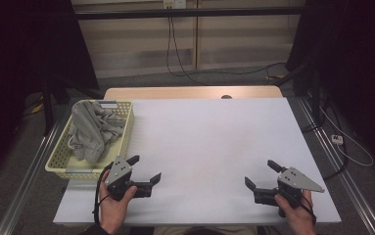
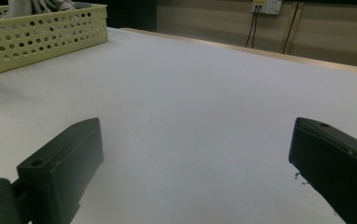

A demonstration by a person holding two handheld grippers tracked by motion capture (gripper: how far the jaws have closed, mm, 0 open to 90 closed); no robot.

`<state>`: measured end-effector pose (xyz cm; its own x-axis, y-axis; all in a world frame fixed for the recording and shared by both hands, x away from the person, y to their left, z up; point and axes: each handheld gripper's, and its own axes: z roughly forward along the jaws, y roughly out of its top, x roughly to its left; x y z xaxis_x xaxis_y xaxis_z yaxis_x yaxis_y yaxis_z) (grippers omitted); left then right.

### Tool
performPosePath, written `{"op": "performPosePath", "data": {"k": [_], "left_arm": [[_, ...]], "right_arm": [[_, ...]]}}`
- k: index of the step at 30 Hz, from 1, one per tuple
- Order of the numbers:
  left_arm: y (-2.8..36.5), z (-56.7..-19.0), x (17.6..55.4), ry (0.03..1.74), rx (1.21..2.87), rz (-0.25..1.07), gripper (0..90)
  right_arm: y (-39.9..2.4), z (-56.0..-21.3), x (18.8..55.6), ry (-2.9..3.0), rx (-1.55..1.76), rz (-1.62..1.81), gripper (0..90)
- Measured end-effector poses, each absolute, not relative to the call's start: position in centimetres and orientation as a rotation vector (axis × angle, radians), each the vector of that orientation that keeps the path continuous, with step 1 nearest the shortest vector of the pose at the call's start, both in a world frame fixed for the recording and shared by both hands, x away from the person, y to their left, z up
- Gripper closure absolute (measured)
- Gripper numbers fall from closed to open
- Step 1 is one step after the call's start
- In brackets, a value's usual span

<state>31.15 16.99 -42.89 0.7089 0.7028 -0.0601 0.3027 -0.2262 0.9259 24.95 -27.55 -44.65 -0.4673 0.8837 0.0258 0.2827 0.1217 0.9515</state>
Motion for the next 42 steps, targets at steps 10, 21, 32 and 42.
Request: {"op": "performPosePath", "data": {"k": [10,21,32,42], "left_arm": [[16.9,-42.8,31.3,0.794,1.831,0.462,5.0],[17.4,-42.5,31.7,0.821,1.820,0.355,5.4],[18.2,-41.2,31.5,0.840,1.844,0.371,5.4],[19.3,-40.1,31.8,0.820,1.880,0.359,8.2]], "right_arm": [[-27.8,-44.8,25.1,1.840,1.137,1.354,2.9],[-27.7,-44.8,25.1,1.852,1.140,1.350,2.7],[-27.6,-44.8,25.2,1.865,1.141,1.369,2.6],[-27.5,-44.9,25.2,1.877,1.142,1.363,2.7]]}}
